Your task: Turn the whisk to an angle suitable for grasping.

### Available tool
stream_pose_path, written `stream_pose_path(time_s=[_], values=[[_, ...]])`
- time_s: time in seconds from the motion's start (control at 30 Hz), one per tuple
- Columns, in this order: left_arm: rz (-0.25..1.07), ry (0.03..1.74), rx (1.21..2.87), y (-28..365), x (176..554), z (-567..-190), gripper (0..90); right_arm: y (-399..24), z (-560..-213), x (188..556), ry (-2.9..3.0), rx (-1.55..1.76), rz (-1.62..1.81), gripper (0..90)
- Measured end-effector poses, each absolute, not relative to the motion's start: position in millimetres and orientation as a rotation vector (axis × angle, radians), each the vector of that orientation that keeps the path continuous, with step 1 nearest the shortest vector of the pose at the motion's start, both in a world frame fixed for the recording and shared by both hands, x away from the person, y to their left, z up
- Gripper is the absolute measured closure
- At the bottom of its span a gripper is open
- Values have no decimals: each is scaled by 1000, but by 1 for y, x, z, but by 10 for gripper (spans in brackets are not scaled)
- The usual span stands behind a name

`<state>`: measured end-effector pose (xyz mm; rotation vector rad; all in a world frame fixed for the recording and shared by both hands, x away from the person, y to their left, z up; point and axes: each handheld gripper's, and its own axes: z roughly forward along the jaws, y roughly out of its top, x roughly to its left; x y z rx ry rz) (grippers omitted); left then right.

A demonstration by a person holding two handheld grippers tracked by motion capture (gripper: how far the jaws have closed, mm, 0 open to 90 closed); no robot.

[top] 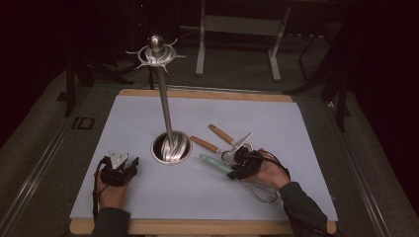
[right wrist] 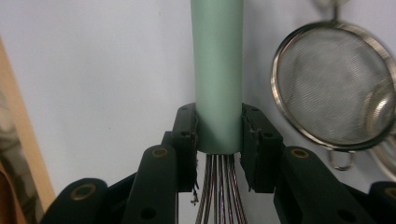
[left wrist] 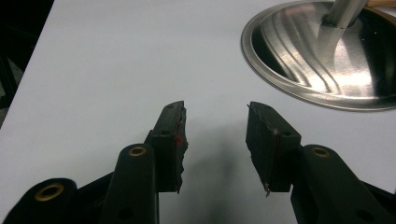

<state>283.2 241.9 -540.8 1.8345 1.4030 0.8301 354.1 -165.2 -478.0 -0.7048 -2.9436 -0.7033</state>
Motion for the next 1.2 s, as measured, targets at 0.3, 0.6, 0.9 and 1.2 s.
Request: stream_pose_path(time_s=[0.3, 0.6, 0.9, 1.2], values=[[831, 1403, 1835, 242, 283, -541, 578, -177, -459, 358, -2904, -780, -890, 689], [831, 1404, 1834, 242, 283, -541, 578, -184, -444, 363, -2850, -903, -1137, 690], [832, 1404, 1837, 242, 283, -541, 578, -183, -431, 361, -2849, -961, -1307, 690], [830, 1406, 1835, 242, 283, -541, 578, -178, -416, 356, -2866, -951, -1441, 690]])
